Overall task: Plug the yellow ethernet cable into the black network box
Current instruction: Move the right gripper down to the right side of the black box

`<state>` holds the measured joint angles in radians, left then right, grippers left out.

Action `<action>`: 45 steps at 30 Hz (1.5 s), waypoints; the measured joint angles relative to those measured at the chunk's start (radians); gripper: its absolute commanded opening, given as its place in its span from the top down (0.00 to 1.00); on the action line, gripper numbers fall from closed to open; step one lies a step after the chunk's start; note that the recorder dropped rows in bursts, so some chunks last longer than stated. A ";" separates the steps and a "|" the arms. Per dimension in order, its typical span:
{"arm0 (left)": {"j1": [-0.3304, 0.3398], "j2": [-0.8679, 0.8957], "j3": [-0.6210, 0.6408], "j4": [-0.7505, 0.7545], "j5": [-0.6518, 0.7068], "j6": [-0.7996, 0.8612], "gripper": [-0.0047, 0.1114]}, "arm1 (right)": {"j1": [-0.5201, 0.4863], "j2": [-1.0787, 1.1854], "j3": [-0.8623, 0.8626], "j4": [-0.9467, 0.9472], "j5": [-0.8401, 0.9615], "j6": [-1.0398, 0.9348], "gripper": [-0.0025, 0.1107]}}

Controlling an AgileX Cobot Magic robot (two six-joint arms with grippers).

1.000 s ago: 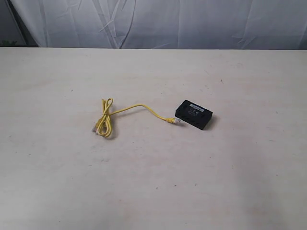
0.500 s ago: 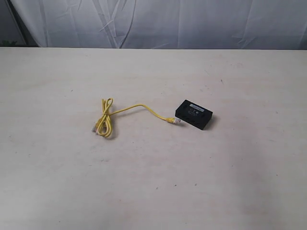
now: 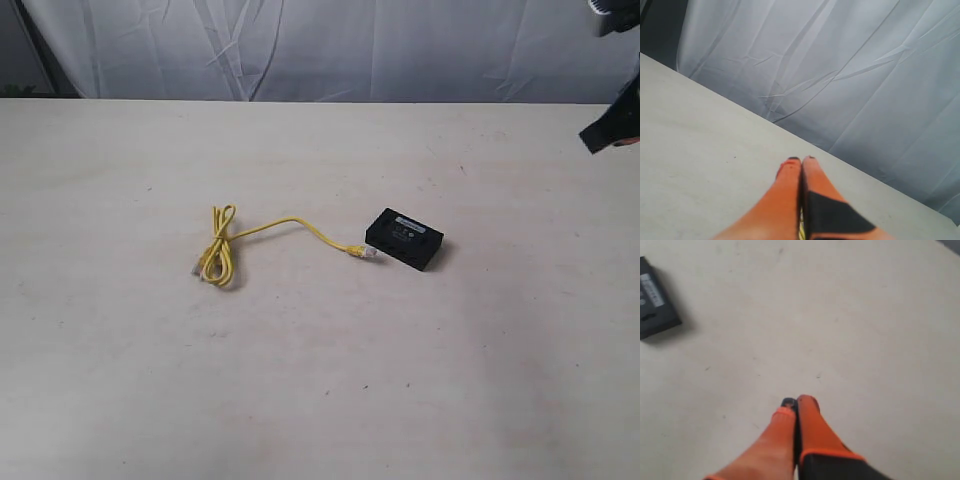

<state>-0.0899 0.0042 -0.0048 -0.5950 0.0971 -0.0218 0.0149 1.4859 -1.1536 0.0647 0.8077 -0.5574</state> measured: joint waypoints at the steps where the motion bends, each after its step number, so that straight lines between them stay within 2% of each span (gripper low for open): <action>1: 0.000 0.000 0.000 0.000 0.000 0.000 0.96 | 0.000 0.027 -0.016 0.024 0.032 -0.041 0.99; 8: 0.000 0.000 0.000 0.000 0.006 0.000 0.96 | 0.000 0.165 -0.098 0.130 0.109 -0.122 0.99; 22: 0.000 0.000 0.000 -0.026 0.013 0.000 0.96 | 0.000 0.201 -0.119 0.207 0.130 -0.115 0.99; 31: 0.000 0.000 0.000 -0.041 0.013 0.000 0.96 | 0.000 0.343 -0.319 0.225 0.158 -0.072 0.99; 40: 0.000 0.000 0.000 -0.026 0.009 0.000 0.96 | 0.000 0.564 -0.560 0.221 0.333 -0.072 0.99; 45: 0.000 0.000 0.000 -0.019 0.011 0.000 0.96 | -0.002 0.651 -0.612 0.259 0.385 -0.120 0.99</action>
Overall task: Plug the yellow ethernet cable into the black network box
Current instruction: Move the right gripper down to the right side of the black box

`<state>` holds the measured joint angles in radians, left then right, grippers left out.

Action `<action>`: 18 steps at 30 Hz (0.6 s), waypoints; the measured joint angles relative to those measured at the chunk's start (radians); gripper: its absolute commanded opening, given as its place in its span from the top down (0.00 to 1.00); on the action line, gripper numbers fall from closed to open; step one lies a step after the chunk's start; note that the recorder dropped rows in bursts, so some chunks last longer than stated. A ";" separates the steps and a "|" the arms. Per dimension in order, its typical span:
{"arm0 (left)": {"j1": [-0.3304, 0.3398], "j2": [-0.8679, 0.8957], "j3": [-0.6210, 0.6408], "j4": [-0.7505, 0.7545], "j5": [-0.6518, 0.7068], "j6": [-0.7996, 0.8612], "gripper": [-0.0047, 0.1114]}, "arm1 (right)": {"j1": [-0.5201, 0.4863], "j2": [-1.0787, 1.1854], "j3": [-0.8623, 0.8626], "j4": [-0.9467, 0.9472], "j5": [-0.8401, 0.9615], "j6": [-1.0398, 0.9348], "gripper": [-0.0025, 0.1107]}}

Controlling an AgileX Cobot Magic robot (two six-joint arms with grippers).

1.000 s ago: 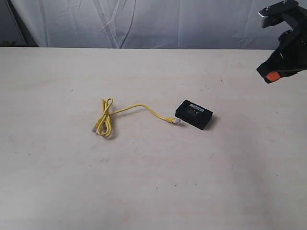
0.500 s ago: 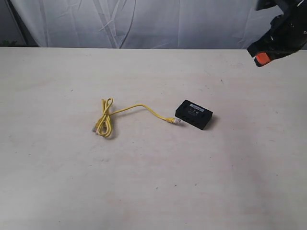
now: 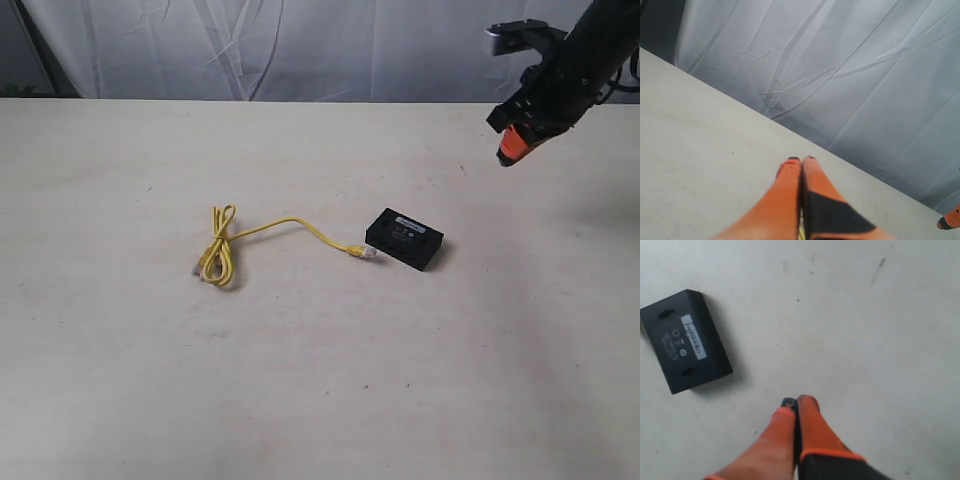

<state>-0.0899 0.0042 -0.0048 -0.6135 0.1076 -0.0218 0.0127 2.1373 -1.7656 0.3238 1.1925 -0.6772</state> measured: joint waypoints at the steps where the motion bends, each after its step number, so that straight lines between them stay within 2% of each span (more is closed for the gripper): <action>1: 0.000 0.000 0.000 0.000 0.001 0.000 0.96 | -0.004 0.009 -0.003 0.017 0.012 -0.016 0.99; 7: 0.000 0.000 0.000 0.002 0.001 0.000 0.96 | -0.064 0.064 -0.010 0.062 0.023 -0.043 0.99; 18: 0.000 0.000 0.000 0.017 0.001 0.000 0.96 | -0.068 0.123 -0.010 0.165 0.014 -0.045 0.99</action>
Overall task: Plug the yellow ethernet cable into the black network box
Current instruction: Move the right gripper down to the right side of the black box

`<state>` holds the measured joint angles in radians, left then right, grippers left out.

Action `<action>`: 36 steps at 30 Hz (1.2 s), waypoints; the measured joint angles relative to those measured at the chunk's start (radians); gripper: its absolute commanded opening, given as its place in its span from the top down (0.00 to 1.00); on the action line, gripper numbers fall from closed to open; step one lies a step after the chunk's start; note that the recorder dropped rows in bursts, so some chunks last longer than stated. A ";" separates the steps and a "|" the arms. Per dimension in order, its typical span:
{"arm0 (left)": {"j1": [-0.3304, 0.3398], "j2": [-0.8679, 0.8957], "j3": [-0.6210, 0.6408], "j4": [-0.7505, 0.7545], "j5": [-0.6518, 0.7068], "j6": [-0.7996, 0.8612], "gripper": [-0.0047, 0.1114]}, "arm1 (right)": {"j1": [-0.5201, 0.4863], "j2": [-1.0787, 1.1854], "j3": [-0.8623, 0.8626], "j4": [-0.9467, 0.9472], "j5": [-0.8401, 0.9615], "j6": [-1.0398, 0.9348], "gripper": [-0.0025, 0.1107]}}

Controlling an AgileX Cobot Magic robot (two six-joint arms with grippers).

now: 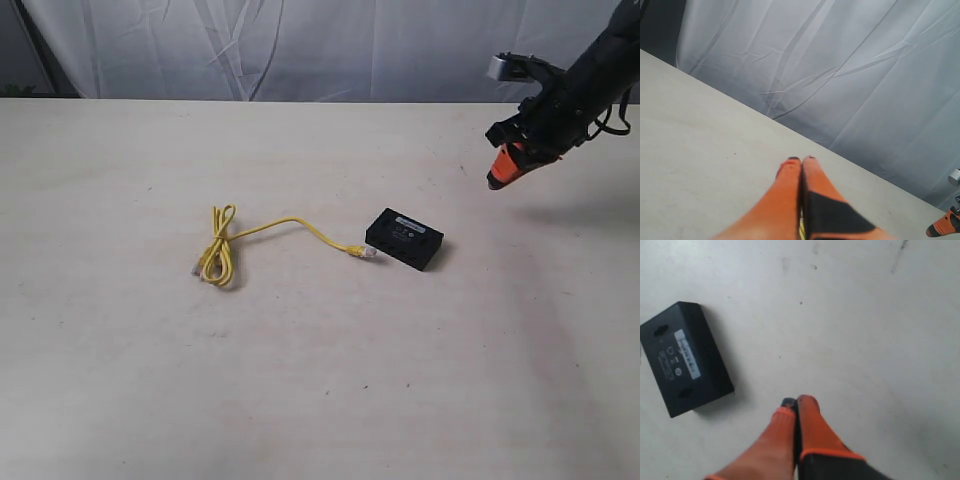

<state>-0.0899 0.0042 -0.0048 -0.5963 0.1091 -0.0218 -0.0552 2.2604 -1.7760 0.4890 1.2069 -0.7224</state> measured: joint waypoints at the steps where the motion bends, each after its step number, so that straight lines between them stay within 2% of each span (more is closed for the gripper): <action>1: 0.000 0.000 0.000 0.000 0.000 0.000 0.96 | 0.000 0.003 0.000 0.005 -0.005 0.000 0.99; 5: 0.000 0.000 0.000 0.001 0.000 0.000 0.96 | 0.000 0.005 0.000 0.013 -0.035 -0.005 0.99; 8: 0.000 0.000 0.000 0.001 0.000 0.000 0.96 | 0.005 0.005 0.000 0.118 -0.051 -0.046 0.99; 11: 0.000 0.000 0.000 0.001 0.000 0.000 0.96 | 0.030 0.010 -0.001 0.139 -0.070 -0.064 0.99; 19: 0.000 0.000 0.000 0.001 0.000 0.000 0.96 | 0.142 0.070 -0.001 0.117 -0.109 -0.072 0.99; 36: 0.000 0.000 0.000 0.001 0.002 0.000 0.96 | 0.176 0.104 -0.001 0.069 -0.033 -0.073 0.99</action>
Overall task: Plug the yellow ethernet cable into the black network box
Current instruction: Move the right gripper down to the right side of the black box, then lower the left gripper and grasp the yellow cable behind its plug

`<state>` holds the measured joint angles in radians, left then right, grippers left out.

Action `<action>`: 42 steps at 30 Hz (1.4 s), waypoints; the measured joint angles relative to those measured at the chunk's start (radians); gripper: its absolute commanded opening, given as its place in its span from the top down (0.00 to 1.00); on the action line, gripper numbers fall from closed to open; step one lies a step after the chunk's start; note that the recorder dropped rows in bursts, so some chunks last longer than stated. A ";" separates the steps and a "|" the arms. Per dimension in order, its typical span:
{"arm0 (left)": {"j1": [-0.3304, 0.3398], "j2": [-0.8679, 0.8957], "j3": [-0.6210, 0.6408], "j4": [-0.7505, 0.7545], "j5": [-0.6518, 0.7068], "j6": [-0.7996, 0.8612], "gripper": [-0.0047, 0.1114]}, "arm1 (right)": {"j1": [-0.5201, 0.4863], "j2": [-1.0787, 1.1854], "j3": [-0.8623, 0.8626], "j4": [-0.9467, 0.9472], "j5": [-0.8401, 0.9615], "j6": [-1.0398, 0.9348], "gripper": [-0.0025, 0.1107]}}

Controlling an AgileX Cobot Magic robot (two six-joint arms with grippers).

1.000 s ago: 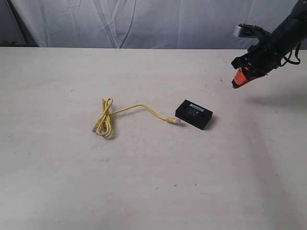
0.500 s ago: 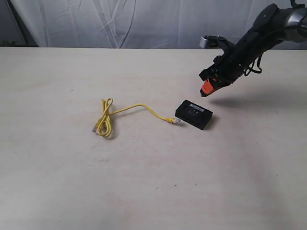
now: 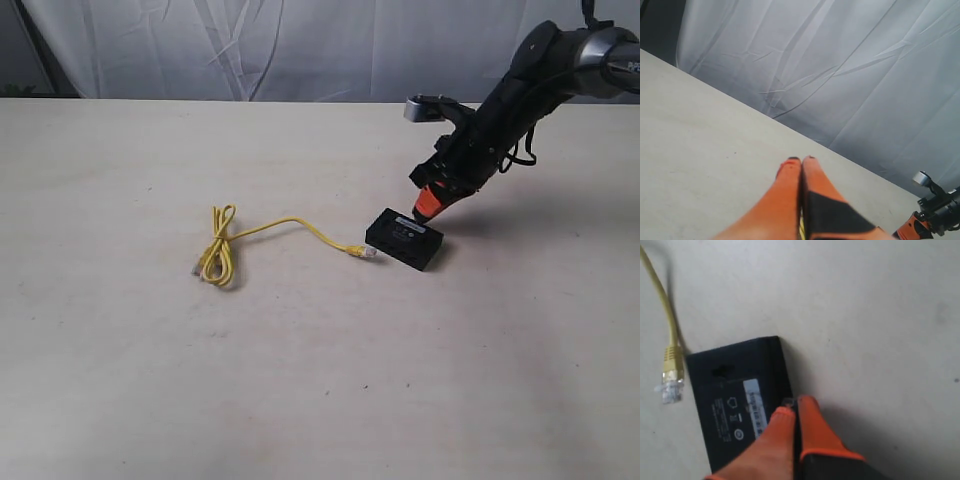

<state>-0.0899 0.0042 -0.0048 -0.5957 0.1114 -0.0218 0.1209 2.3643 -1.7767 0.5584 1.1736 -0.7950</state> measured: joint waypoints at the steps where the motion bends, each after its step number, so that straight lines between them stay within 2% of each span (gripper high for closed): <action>1: 0.000 0.000 0.000 0.000 0.002 0.000 0.96 | 0.000 0.002 0.000 0.000 0.011 0.000 0.99; 21: 0.000 0.028 -0.004 -0.002 -0.006 0.000 0.96 | 0.000 0.004 0.000 -0.010 0.001 0.002 0.99; 26: 0.000 0.194 -0.072 0.012 0.021 0.000 0.96 | 0.000 0.004 0.000 -0.014 -0.025 0.004 0.99; 34: 0.000 0.556 -0.292 0.177 0.100 0.022 0.96 | 0.000 0.004 0.000 -0.014 -0.074 0.007 0.99; 37: 0.000 0.685 -0.385 0.191 0.183 0.110 0.96 | 0.000 0.004 0.000 -0.014 -0.084 0.007 0.99; 42: 0.000 0.899 -0.530 0.124 0.334 0.369 0.96 | 0.000 0.004 0.000 -0.014 -0.097 0.011 0.99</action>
<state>-0.0899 0.9030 -0.5346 -0.4716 0.4451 0.3472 0.1209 2.3683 -1.7767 0.5445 1.0769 -0.7835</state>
